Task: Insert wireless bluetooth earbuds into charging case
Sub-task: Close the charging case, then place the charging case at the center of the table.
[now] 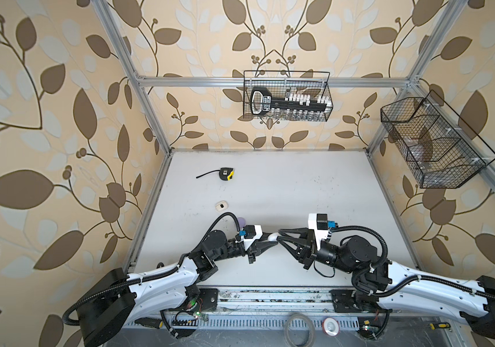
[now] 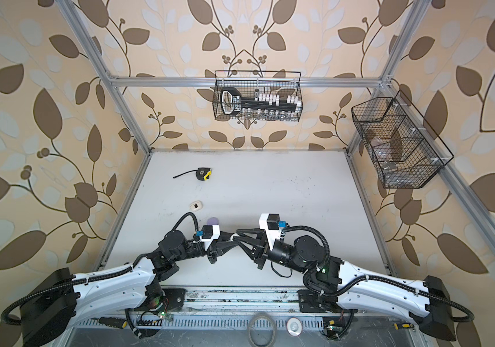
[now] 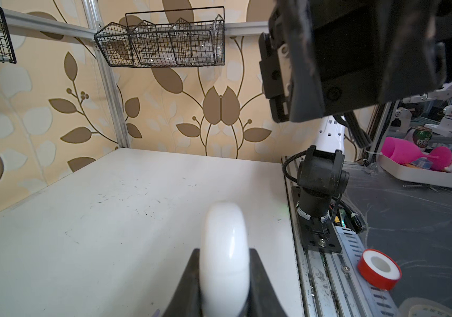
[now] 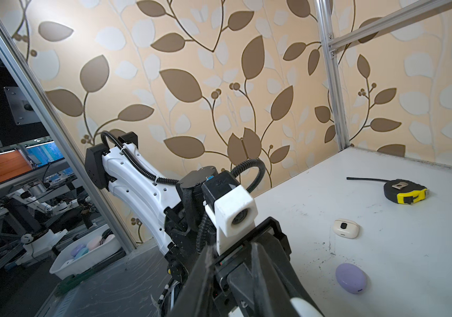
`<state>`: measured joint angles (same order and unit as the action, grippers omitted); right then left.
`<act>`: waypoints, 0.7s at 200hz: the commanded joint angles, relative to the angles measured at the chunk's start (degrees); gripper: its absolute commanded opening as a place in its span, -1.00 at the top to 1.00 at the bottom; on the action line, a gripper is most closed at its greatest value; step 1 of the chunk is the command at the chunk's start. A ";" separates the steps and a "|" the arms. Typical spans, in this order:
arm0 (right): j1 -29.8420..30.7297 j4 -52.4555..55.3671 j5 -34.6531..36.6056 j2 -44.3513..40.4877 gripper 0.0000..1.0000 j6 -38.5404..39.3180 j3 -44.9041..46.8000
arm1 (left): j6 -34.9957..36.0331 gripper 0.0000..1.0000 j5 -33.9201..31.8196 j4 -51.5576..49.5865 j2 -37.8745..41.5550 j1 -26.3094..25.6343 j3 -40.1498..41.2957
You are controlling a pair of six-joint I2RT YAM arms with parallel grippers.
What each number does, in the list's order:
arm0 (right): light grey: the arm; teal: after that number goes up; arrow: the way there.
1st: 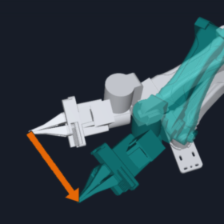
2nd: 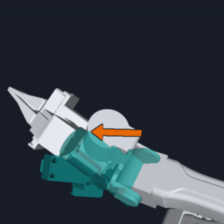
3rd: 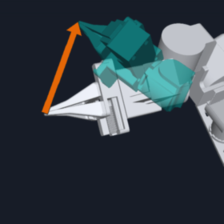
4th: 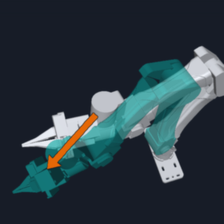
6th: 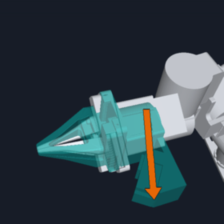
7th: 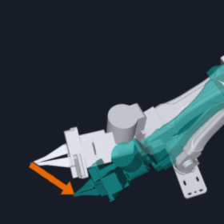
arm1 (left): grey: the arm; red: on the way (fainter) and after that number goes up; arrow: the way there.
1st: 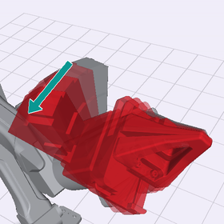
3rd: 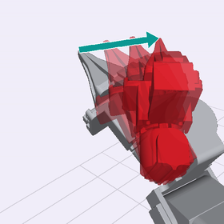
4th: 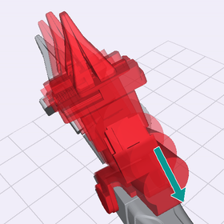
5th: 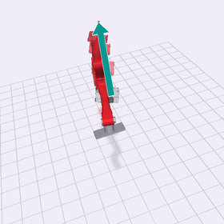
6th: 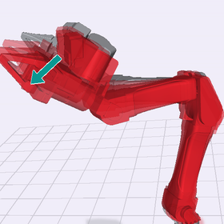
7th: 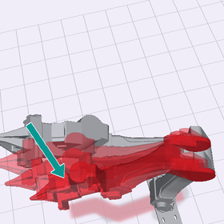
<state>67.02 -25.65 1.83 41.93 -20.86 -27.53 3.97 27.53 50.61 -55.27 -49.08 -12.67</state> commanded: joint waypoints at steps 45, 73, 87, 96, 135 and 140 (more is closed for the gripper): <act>-5.72 8.92 13.93 -5.96 0.42 -5.46 4.23 | -16.85 1.00 -8.97 -3.64 -6.29 12.48 -6.43; -10.88 12.46 12.70 -8.07 0.39 -8.59 5.01 | -25.34 1.00 -11.63 -7.17 -14.87 16.97 -10.45; -12.96 13.36 12.27 -8.05 0.37 -9.66 5.30 | -29.67 1.00 -15.78 -17.34 -18.36 17.97 -15.75; -14.11 13.55 11.70 -7.91 0.37 -10.30 5.70 | -31.37 1.00 -16.77 -22.60 -21.01 18.69 -19.16; -16.96 13.56 9.97 -7.48 0.37 -12.69 7.41 | -34.59 1.00 -14.14 -39.24 -34.11 20.07 -32.89; -17.10 13.80 9.80 -7.48 0.37 -12.79 7.40 | -35.68 1.00 -14.56 -41.26 -35.56 20.16 -34.36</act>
<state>50.81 -12.99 12.99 34.57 -31.33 -21.41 -26.09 13.89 22.41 -85.84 -29.58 -40.42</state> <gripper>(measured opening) 0.315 0.220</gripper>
